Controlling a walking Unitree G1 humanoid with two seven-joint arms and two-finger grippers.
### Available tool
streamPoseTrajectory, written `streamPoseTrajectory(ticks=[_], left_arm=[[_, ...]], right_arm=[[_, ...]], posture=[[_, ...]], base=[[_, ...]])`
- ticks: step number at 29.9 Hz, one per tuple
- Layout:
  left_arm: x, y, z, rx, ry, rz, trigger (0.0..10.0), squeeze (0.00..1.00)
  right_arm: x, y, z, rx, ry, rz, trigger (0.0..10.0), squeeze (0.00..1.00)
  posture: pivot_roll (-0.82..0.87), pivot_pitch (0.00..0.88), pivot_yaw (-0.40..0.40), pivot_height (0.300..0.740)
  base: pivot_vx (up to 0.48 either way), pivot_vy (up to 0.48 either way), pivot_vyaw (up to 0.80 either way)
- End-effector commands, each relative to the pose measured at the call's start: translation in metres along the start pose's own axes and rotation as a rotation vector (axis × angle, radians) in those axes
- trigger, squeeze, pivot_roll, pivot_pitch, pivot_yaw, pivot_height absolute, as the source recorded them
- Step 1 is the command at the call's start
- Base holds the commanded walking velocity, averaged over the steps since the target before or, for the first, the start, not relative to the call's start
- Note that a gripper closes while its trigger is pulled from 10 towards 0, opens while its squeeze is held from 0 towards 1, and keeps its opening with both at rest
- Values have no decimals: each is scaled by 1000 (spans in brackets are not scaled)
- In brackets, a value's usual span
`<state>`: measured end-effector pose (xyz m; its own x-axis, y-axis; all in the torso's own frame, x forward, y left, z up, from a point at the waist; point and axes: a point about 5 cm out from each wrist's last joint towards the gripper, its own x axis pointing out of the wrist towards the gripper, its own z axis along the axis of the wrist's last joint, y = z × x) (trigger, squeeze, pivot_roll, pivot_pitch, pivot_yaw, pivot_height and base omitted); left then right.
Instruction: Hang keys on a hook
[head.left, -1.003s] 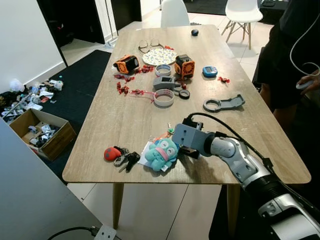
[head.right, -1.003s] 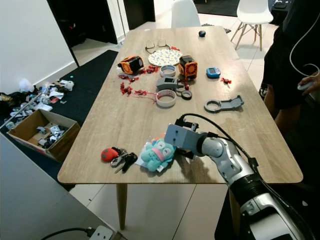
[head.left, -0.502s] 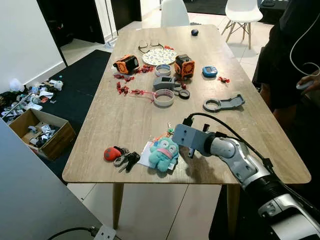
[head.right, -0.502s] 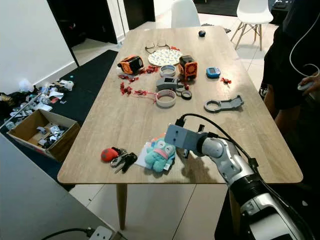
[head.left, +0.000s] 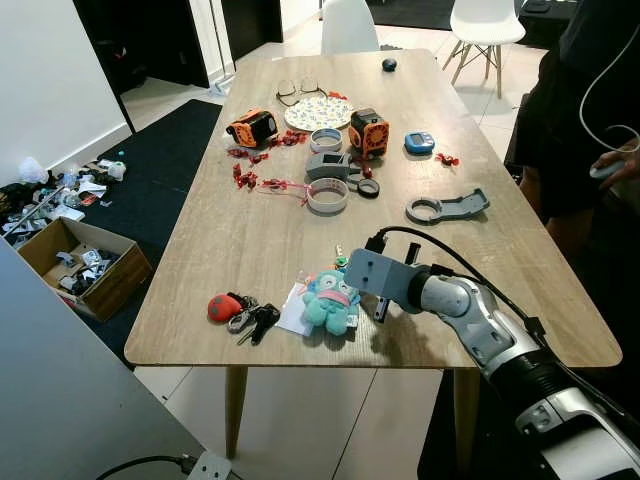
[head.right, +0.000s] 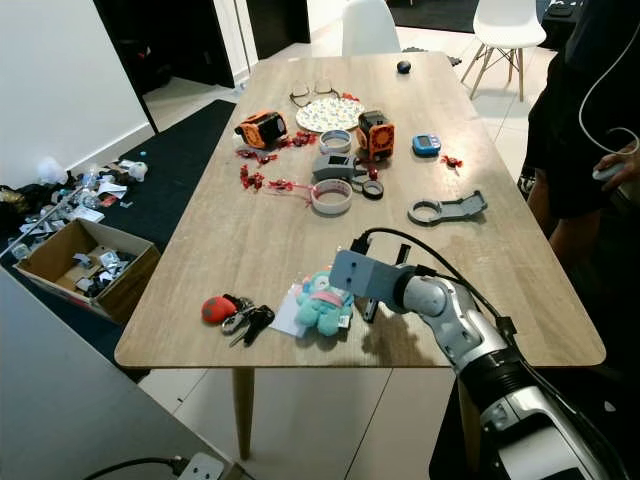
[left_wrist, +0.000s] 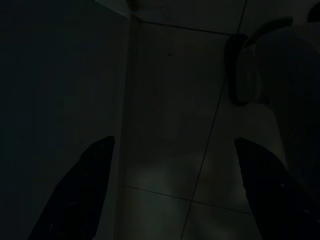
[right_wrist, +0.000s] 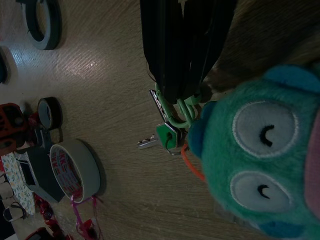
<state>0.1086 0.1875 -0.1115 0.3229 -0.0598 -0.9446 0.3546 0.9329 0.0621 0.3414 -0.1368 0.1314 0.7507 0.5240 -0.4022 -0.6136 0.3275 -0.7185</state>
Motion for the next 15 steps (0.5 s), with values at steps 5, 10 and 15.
streamPoseTrajectory(ticks=[5, 10, 15], left_arm=[[1, -6, -2, 2, 10, -17, 10000, 0], [1, -5, -2, 2, 10, -14, 10000, 0], [0, -3, 0, 2, 6, -12, 10000, 0]], right_arm=[[1, -15, 8, -79, -32, -101, 0, 0], [-4, -37, 24, -149, -108, -228, 1765, 0], [-7, -49, 41, -204, -180, -293, 3882, 0]], posture=[[-113, 71, 45, 740], [-114, 67, 50, 740], [-119, 61, 53, 740]], base=[[0, 0, 0], [0, 0, 0], [0, 0, 0]])
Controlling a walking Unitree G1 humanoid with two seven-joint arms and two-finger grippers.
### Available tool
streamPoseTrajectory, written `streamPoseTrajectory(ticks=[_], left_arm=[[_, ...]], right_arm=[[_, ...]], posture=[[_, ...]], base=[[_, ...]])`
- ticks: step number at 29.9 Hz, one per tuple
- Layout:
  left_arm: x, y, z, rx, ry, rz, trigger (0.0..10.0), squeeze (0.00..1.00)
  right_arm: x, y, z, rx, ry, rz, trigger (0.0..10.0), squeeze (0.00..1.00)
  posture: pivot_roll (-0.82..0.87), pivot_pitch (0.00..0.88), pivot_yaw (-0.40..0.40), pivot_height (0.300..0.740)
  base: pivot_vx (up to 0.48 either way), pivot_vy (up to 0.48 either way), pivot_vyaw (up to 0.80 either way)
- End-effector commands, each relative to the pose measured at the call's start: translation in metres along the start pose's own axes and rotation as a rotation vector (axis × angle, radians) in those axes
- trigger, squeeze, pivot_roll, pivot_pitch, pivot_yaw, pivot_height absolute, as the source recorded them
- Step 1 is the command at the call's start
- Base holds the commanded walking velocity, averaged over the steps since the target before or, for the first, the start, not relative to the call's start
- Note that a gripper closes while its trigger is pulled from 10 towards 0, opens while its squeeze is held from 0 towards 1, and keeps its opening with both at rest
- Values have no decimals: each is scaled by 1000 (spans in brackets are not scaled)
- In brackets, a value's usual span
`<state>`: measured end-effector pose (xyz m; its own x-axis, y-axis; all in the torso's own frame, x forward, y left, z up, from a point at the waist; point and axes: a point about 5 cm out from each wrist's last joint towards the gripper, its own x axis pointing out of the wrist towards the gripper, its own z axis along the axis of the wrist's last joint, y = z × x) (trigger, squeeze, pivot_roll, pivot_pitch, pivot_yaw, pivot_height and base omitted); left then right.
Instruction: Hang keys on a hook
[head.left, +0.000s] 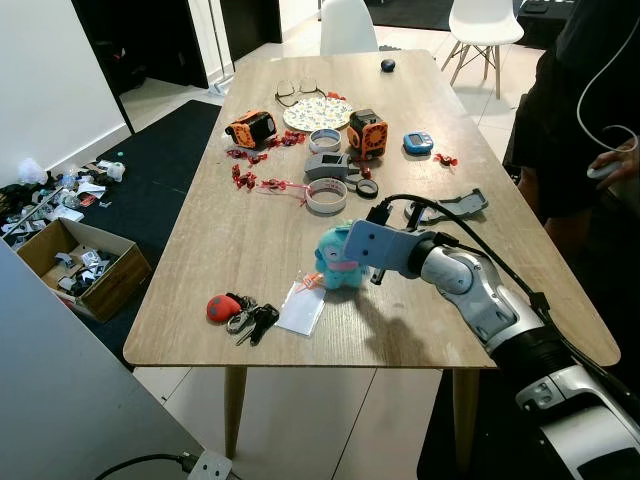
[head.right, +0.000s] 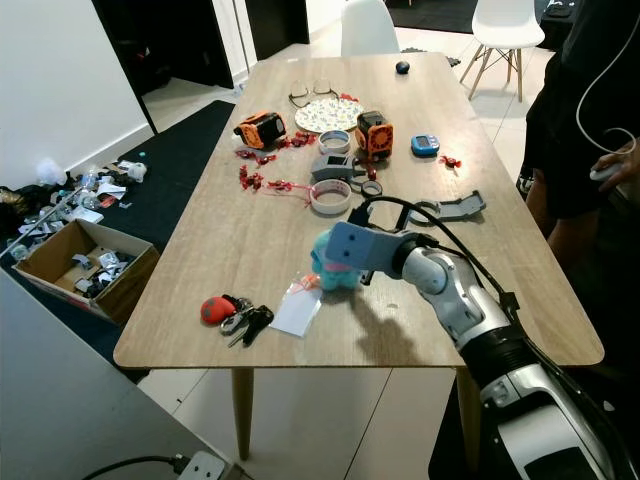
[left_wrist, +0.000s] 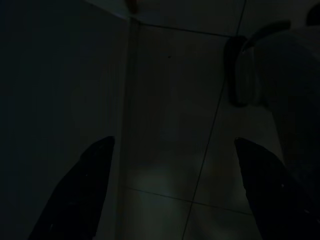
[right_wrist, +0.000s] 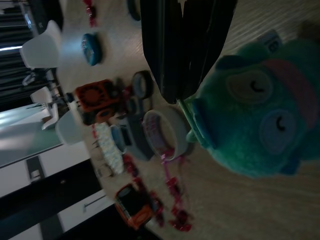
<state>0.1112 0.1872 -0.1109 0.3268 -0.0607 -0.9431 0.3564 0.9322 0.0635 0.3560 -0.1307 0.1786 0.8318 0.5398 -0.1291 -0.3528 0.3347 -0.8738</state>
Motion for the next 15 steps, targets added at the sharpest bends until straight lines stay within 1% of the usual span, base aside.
streamPoseTrajectory(ticks=[1, 3, 4, 5, 6, 8, 10, 11, 12, 13, 14, 15], left_arm=[[0, -4, -2, 1, 8, -12, 10000, 0], [0, -3, -1, 2, 5, -12, 10000, 0], [0, -3, -1, 2, 4, -12, 10000, 0], [0, -3, 0, 2, 2, -11, 10000, 0], [0, -2, 1, 2, 0, -11, 10000, 0], [0, -2, 1, 1, -1, -11, 10000, 0], [1, -2, 2, 0, -4, -9, 10000, 0], [1, -2, 3, -1, -5, -9, 10000, 0], [1, -2, 3, -1, -6, -9, 10000, 0], [1, -2, 3, -1, -6, -9, 10000, 0], [1, -1, 4, -2, -8, -8, 10000, 0], [1, -1, 4, -2, -8, -7, 10000, 0]], right_arm=[[2, -13, 15, -47, -71, -49, 5922, 0], [2, -15, 19, -70, -91, -69, 5843, 0], [3, -16, 20, -80, -99, -81, 6235, 0], [3, -18, 21, -88, -108, -92, 7882, 0], [3, -20, 23, -100, -115, -108, 10000, 0], [4, -22, 24, -105, -120, -120, 10000, 0], [3, -30, 30, -122, -159, -178, 10000, 0], [3, -31, 32, -112, -172, -187, 10000, 0], [4, -31, 35, -80, -190, -190, 10000, 0], [4, -31, 35, -80, -190, -190, 10000, 0], [5, -31, 42, -37, -234, -197, 10000, 0], [5, -31, 45, -26, -250, -197, 10000, 0]], posture=[[-120, 59, 54, 740], [-121, 58, 54, 740], [-121, 58, 54, 740], [-122, 55, 54, 740], [-123, 54, 54, 740], [-123, 54, 54, 740], [-121, 52, 54, 740], [-121, 52, 54, 740], [-121, 52, 54, 740], [-121, 52, 54, 740], [-113, 52, 54, 740], [-113, 52, 54, 740]], base=[[0, 0, 0], [0, 0, 0], [0, 0, 0], [0, 0, 0], [0, 0, 0], [0, 0, 0], [0, 0, 0], [0, 0, 0], [0, 0, 0], [0, 0, 0], [0, 0, 0], [0, 0, 0]])
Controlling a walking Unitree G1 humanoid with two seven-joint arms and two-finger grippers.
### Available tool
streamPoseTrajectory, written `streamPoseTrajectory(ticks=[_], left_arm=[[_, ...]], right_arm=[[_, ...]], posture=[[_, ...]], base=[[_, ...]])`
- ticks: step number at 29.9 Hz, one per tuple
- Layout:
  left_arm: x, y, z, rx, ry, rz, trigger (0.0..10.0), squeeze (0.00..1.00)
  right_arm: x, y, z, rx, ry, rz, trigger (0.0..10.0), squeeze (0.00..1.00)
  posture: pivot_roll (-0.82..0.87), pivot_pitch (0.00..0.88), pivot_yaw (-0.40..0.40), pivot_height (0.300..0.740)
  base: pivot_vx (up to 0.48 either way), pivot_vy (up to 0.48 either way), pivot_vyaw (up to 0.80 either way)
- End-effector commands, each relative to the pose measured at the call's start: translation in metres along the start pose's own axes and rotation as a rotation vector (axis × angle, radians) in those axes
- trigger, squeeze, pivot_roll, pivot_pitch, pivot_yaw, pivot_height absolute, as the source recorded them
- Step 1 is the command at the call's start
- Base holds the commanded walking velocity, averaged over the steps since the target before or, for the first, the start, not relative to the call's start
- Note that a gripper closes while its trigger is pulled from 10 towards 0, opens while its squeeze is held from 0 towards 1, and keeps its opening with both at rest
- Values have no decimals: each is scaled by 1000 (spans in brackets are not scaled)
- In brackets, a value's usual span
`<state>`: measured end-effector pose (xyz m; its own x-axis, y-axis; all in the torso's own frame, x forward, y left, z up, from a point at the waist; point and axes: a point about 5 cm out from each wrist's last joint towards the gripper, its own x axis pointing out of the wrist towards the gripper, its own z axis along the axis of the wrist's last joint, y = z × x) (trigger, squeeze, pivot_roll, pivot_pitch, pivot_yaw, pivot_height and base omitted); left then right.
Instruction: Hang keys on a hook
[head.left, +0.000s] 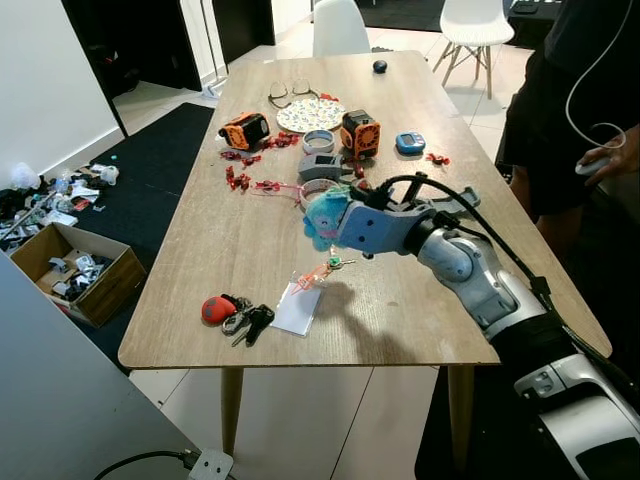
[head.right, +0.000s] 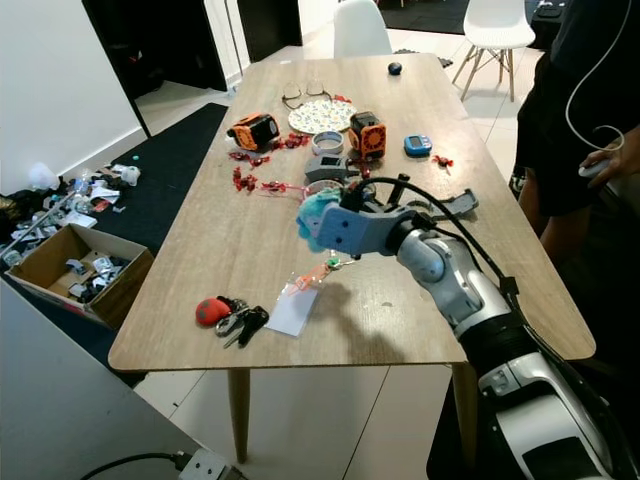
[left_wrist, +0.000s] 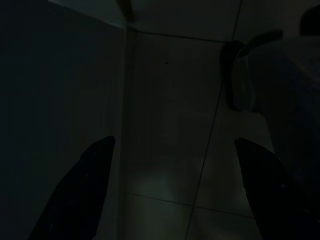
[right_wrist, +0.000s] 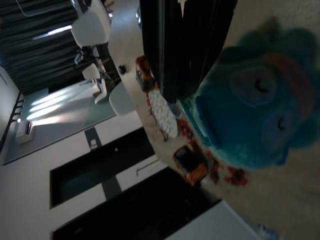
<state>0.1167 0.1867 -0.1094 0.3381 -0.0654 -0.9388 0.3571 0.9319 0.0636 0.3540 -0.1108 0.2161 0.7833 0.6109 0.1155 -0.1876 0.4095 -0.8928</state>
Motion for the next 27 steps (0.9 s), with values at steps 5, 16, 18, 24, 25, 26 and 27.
streamPoseTrajectory(ticks=[5, 16, 18, 24, 25, 26, 27], left_arm=[[0, -1, -1, -6, 5, -2, 10000, 0], [0, 1, -3, -39, -1, 9, 10000, 0], [-1, 1, -3, -39, 1, 9, 10000, 0], [-1, 1, -4, -39, 5, 10, 10000, 0], [-1, 1, -4, -39, 5, 10, 10000, 0], [-1, 2, -5, -39, 5, 10, 10000, 0], [-1, 2, -5, -38, 6, 10, 10000, 0]], right_arm=[[7, -4, 24, 147, -136, -28, 10000, 0], [7, 4, 39, 379, -230, 25, 10000, 0], [5, 12, 45, 508, -268, 89, 10000, 0], [0, 26, 65, 654, -366, 181, 10000, 0], [0, 26, 65, 654, -366, 181, 10000, 0], [0, 27, 67, 668, -367, 180, 10000, 0], [1, 28, 68, 671, -363, 191, 10000, 0]], posture=[[-109, 51, 56, 740], [-105, 52, 57, 740], [-104, 55, 56, 740], [-96, 57, 58, 740], [-96, 57, 58, 740], [-96, 57, 58, 740], [-95, 55, 58, 740]], base=[[0, 0, 0], [0, 0, 0], [0, 0, 0], [0, 0, 0], [0, 0, 0], [0, 0, 0], [0, 0, 0]])
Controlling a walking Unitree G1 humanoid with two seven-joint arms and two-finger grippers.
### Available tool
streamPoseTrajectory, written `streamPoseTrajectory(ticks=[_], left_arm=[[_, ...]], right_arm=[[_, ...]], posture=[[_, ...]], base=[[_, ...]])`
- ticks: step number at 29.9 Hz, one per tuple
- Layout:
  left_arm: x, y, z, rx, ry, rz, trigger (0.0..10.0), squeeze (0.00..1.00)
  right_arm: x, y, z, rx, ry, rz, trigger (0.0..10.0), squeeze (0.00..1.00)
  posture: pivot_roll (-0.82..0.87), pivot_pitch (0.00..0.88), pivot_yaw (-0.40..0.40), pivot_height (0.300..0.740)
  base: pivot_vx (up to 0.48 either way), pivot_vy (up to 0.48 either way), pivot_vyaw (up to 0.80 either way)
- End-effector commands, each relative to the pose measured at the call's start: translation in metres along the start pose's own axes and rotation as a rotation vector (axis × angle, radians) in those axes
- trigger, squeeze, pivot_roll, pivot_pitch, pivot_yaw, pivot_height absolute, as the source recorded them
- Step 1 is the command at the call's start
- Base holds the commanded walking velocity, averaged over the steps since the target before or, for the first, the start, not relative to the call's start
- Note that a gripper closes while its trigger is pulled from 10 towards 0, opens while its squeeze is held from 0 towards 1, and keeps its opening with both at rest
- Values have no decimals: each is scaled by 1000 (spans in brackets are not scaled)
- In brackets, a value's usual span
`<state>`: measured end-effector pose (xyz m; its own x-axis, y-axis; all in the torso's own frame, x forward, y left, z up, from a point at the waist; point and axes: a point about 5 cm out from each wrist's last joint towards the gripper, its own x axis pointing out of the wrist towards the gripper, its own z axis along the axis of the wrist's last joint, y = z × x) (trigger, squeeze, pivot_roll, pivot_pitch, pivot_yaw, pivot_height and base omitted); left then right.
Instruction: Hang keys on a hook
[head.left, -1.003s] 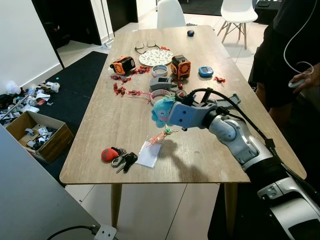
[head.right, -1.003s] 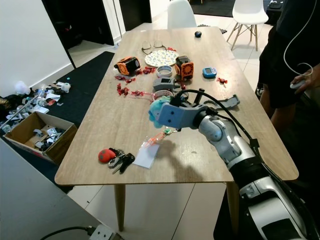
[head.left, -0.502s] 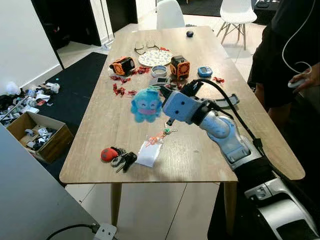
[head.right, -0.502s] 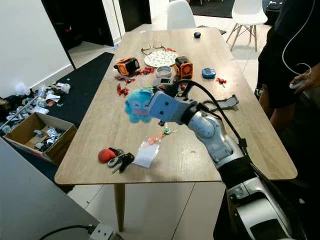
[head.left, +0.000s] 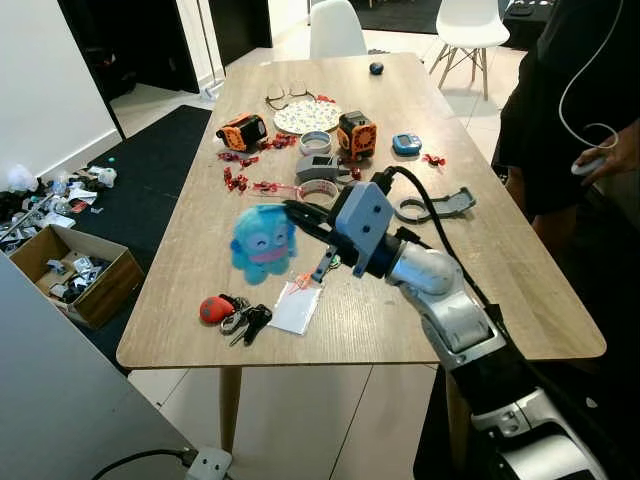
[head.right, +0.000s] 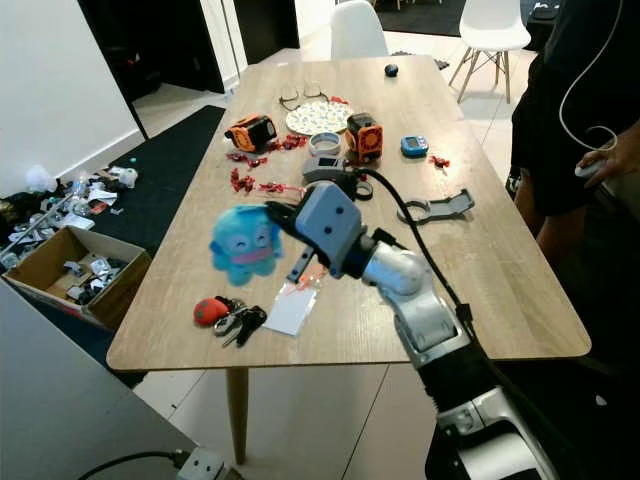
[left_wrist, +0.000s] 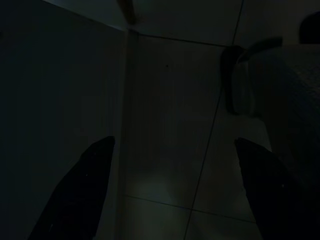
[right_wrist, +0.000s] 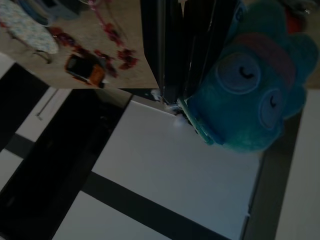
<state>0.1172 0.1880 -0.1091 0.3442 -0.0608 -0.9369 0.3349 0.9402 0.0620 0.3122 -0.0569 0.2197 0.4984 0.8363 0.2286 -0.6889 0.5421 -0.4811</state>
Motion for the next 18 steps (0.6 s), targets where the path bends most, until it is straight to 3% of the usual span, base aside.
streamPoseTrajectory(ticks=[1, 6, 18], left_arm=[[-1, 1, -5, -15, 11, 4, 10000, 0], [-1, 2, -5, -14, 12, 6, 10000, 0], [-1, 3, -7, -22, 15, 11, 10000, 0]], right_arm=[[3, 5, 2, 22, -2, 30, 10000, 0], [1, 10, 3, 20, 11, 90, 10000, 0], [-1, 16, 0, 21, 47, 146, 10000, 0]], posture=[[-95, 55, 58, 740], [-94, 51, 57, 740], [-90, 47, 53, 740]], base=[[0, 0, 0], [0, 0, 0], [0, 0, 782]])
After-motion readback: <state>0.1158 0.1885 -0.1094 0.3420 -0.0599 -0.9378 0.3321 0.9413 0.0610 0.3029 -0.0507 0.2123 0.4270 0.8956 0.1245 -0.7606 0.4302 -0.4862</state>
